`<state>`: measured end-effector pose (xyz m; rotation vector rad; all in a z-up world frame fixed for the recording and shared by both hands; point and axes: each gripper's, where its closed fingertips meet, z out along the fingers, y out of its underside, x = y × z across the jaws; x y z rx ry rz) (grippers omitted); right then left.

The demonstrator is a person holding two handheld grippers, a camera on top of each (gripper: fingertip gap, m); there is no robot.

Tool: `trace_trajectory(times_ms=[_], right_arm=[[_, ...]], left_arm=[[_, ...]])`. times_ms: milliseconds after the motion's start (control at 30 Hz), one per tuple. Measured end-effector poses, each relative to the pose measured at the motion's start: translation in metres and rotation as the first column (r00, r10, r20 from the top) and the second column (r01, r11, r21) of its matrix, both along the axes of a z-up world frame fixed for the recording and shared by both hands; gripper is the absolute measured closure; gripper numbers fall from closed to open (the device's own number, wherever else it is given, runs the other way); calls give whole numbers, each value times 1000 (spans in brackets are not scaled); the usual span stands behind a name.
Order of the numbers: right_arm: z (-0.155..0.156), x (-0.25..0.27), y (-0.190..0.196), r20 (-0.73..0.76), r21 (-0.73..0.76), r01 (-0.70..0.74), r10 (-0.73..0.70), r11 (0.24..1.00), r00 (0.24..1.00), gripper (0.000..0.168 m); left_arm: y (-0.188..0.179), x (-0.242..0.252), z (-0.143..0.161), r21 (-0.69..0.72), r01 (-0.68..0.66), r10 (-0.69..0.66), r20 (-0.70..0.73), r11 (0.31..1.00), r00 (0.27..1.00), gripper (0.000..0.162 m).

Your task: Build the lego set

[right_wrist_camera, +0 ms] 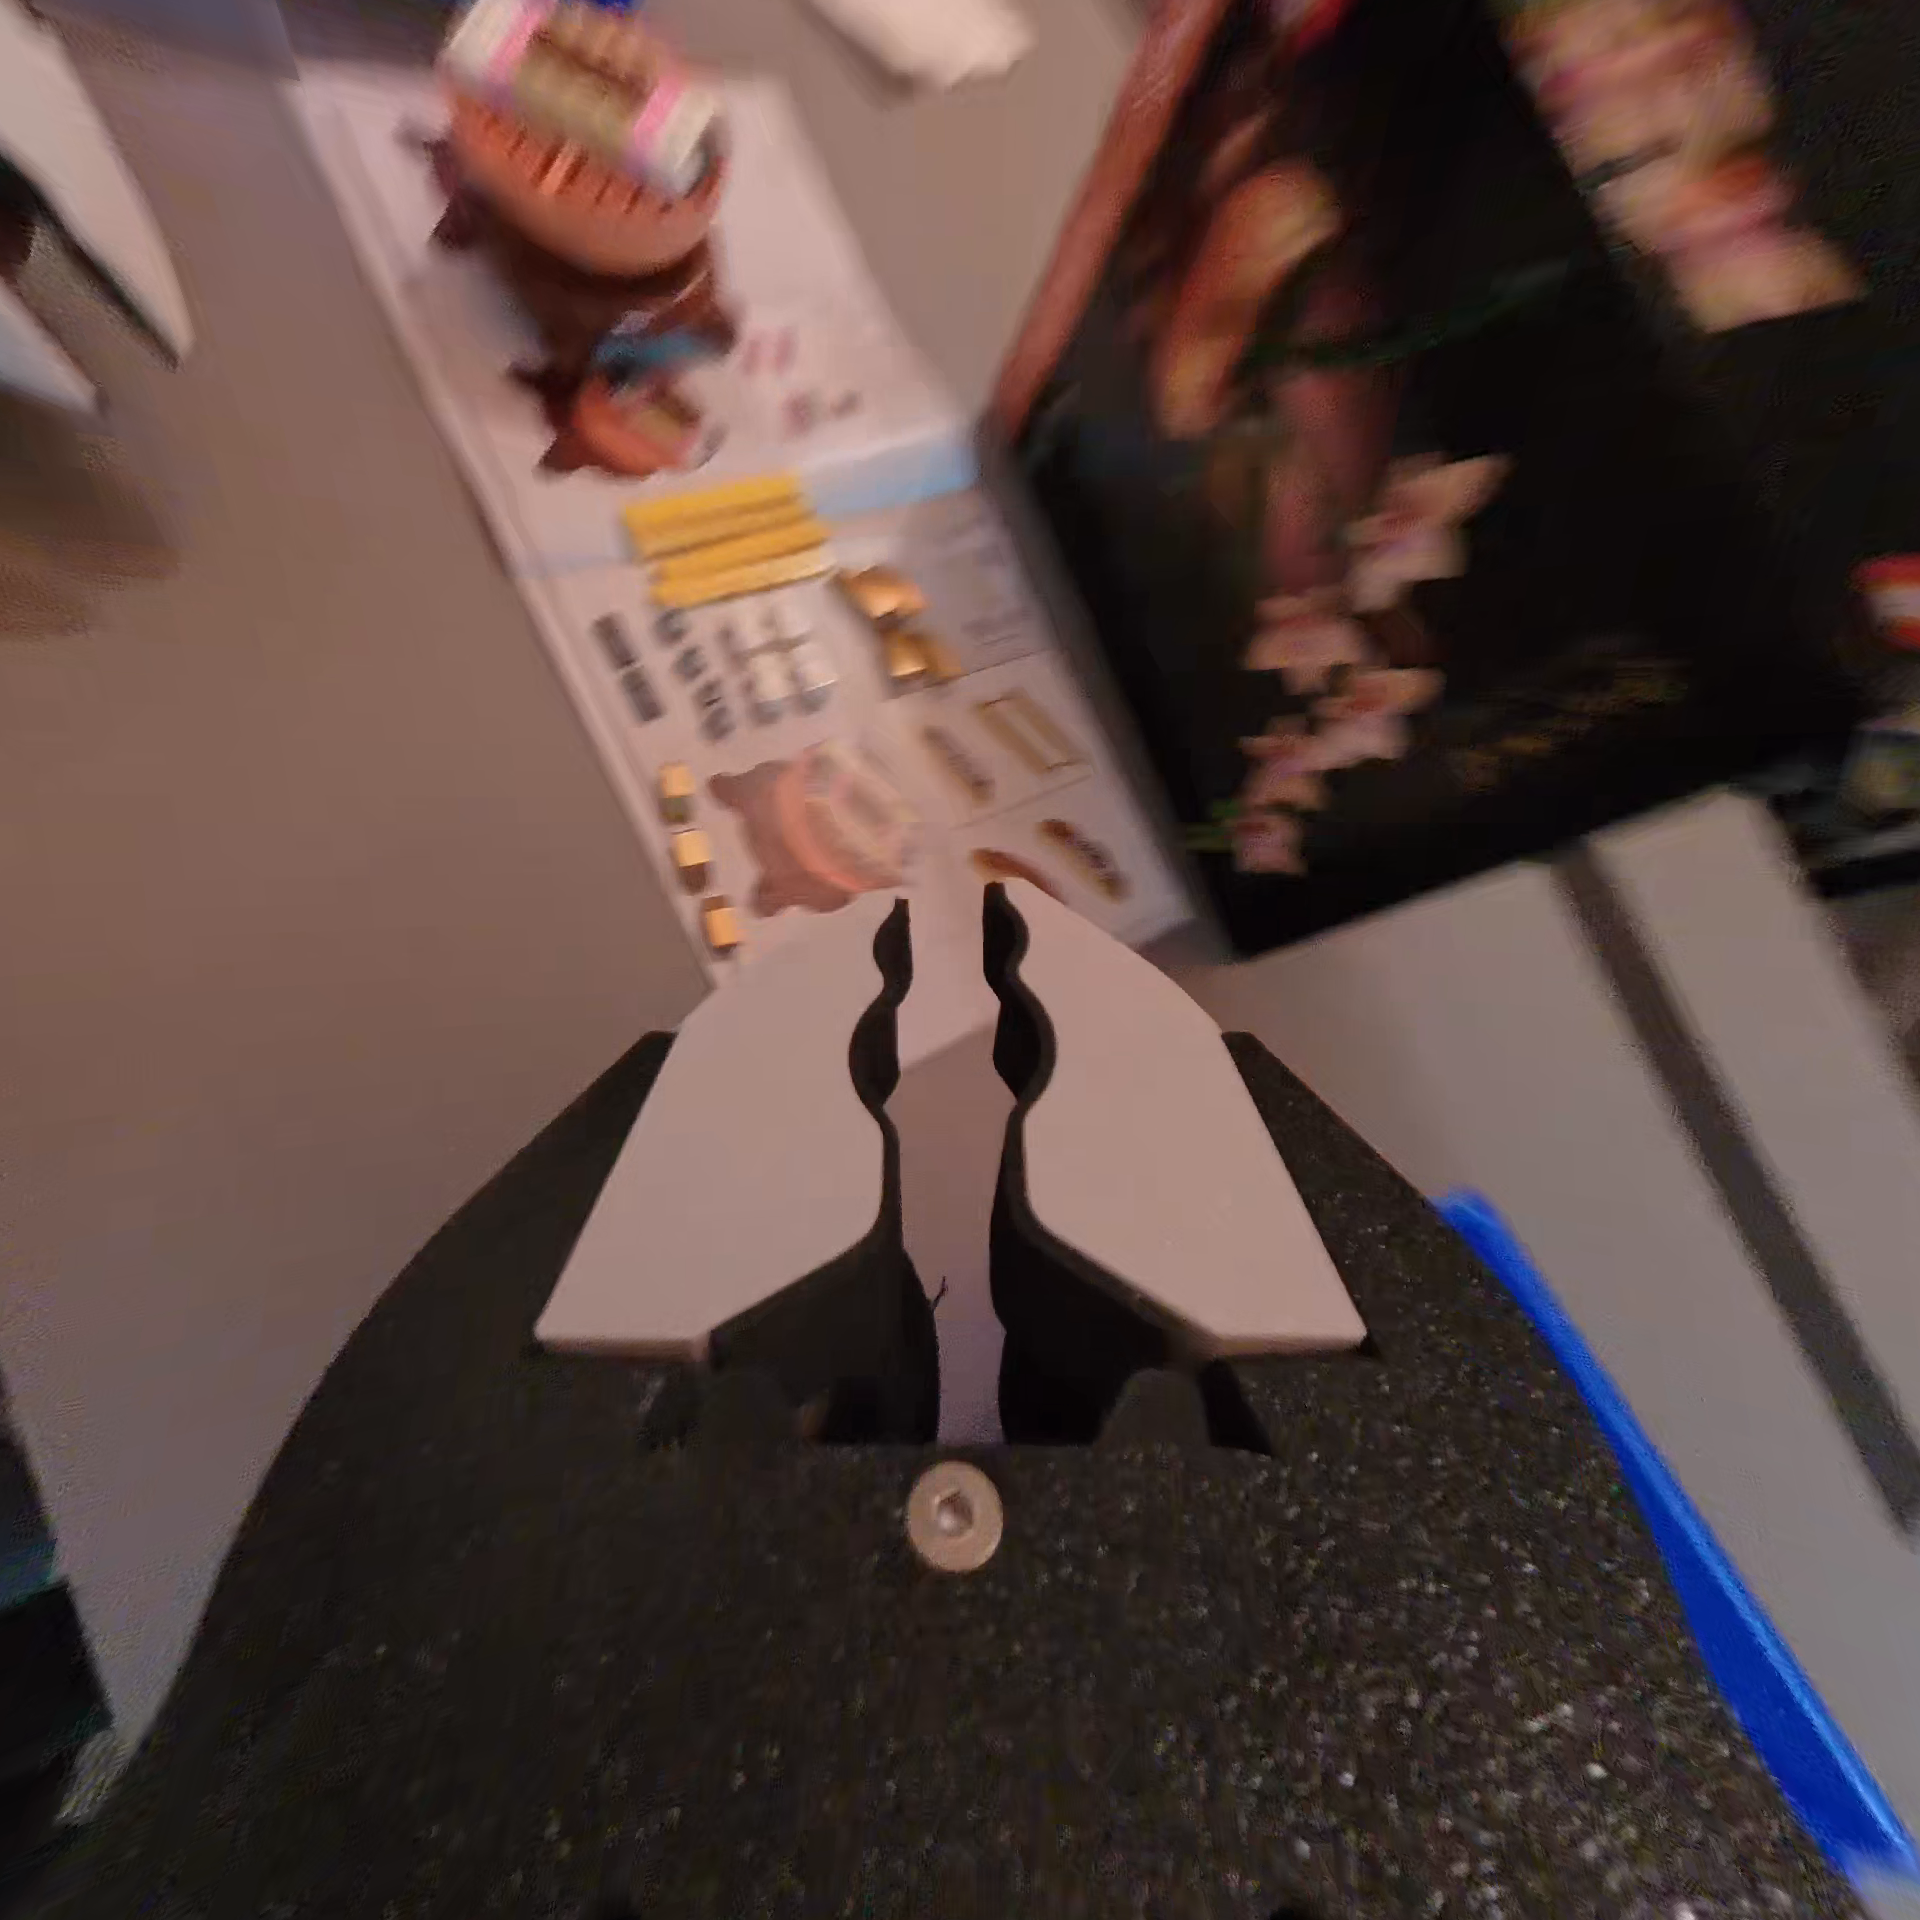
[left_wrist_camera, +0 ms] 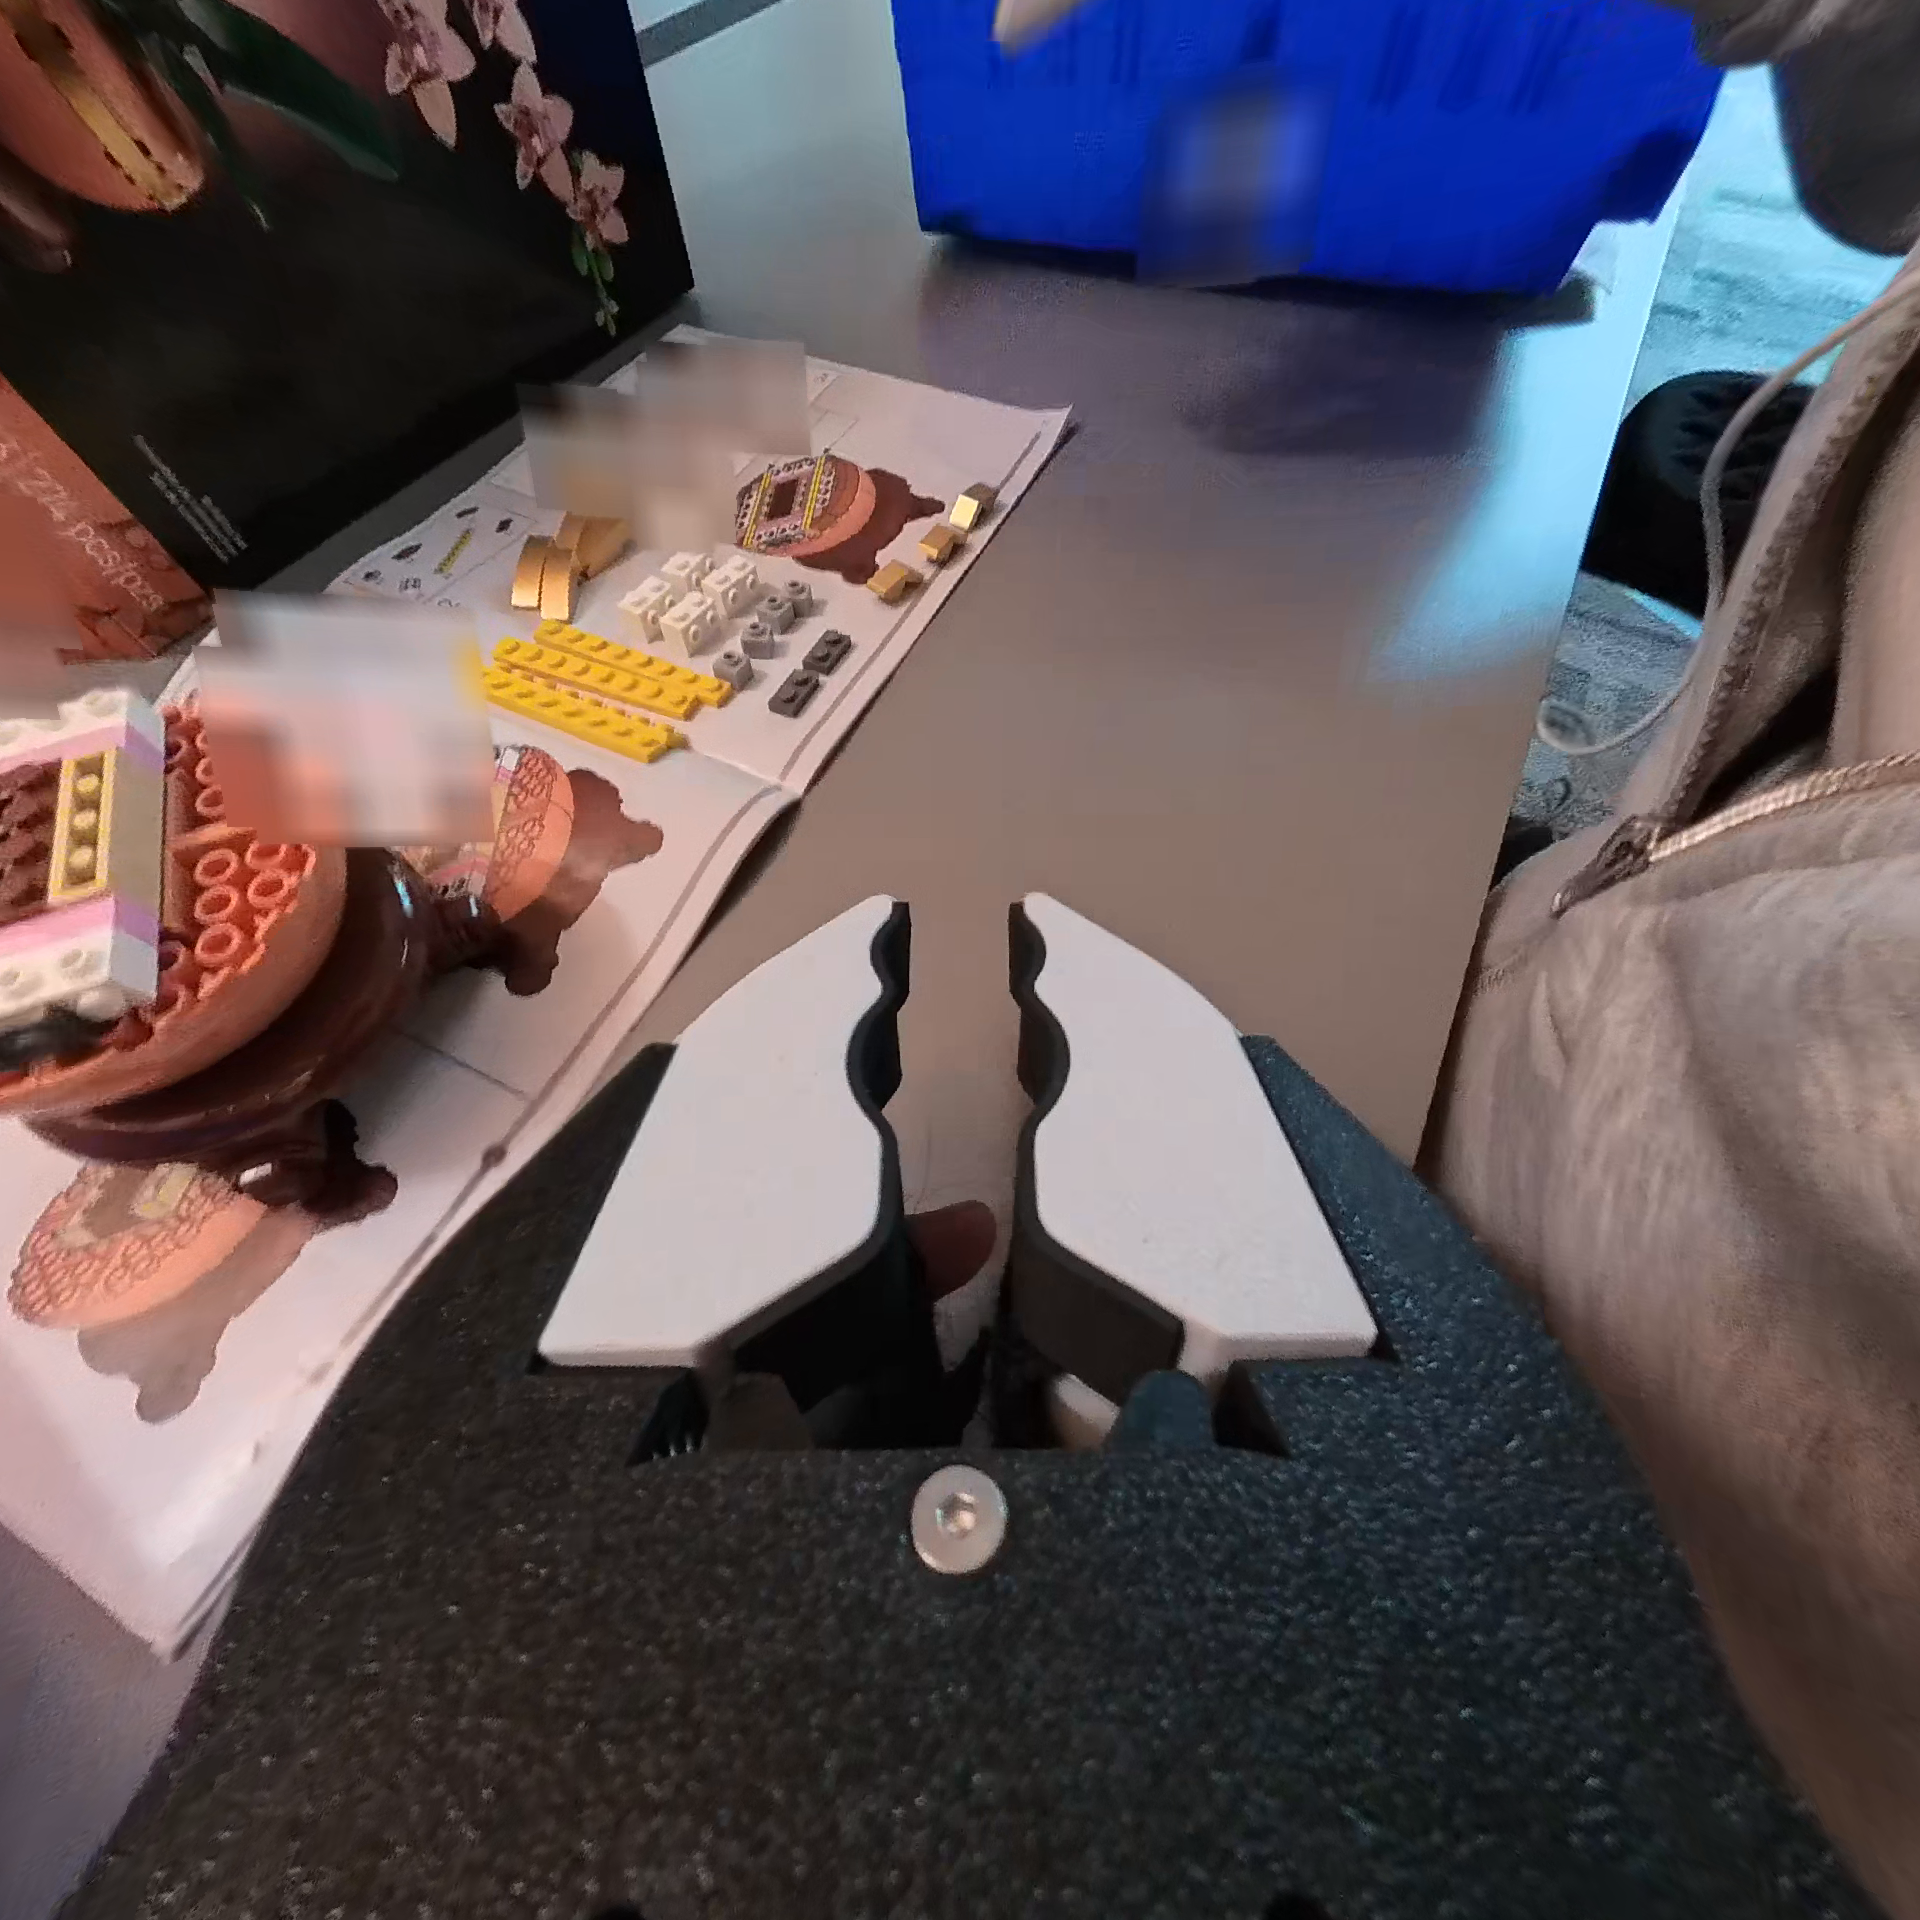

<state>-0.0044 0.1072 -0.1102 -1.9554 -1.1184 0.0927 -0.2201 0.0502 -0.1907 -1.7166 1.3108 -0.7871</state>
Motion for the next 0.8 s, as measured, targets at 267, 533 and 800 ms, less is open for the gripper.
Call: trace_trajectory(times_ms=[267,533,800], right_arm=[[48,152,-56,-39,165,314,-312,935,949,136],[-31,189,-113,66,-117,186,-179,976,982,142],[-82,156,-128,-6,-321,-63,65,945,998,146]], left_arm=[[8,51,23,35,118,-120,79,992,990,144],[19,101,36,47,158,-162,94,986,982,144],[24,124,27,-16,149,-149,-7,989,989,143]])
